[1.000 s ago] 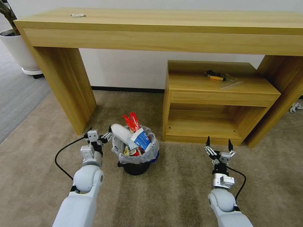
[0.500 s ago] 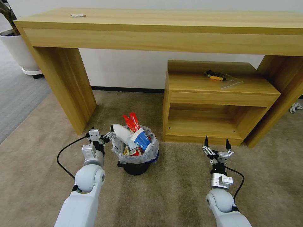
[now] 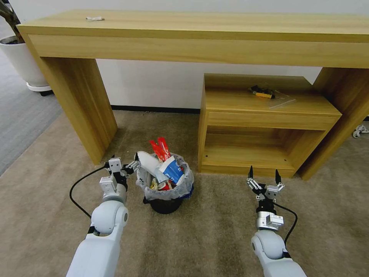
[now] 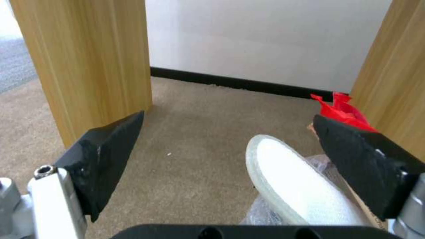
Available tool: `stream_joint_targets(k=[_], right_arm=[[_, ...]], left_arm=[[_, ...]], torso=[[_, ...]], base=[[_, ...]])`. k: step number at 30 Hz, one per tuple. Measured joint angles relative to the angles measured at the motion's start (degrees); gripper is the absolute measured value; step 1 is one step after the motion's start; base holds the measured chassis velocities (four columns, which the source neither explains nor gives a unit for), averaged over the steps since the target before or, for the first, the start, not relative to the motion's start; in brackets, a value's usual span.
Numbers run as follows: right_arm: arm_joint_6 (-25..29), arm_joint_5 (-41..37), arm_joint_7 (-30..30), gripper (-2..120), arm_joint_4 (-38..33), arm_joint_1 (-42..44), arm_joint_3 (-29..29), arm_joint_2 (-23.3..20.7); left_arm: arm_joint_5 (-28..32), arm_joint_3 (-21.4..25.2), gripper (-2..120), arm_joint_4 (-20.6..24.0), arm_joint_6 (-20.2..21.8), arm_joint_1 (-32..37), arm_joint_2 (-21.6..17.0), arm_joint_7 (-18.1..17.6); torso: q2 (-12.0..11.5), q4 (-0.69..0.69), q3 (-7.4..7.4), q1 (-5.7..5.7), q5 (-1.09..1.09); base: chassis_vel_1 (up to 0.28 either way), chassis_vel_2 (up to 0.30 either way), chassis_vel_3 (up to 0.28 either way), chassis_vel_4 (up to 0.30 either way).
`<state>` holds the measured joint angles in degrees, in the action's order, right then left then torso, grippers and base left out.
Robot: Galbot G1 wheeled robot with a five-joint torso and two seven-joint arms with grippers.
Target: Pick up the trash bin and place the garbage on the floor into it.
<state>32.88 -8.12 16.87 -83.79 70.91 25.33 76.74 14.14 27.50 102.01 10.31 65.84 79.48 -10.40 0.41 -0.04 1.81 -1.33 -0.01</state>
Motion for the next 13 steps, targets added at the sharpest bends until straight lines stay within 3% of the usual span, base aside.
stream_joint_targets(k=[13], right_arm=[[-0.01,0.0,0.05,100,0.0,0.0,0.01,-0.01]], left_arm=[[0.0,0.0,100,0.0,0.0,0.0,-0.01,-0.01]], torso=[[0.0,0.0,0.0,0.0,0.0]], base=[[0.0,0.0,0.0,0.0]])
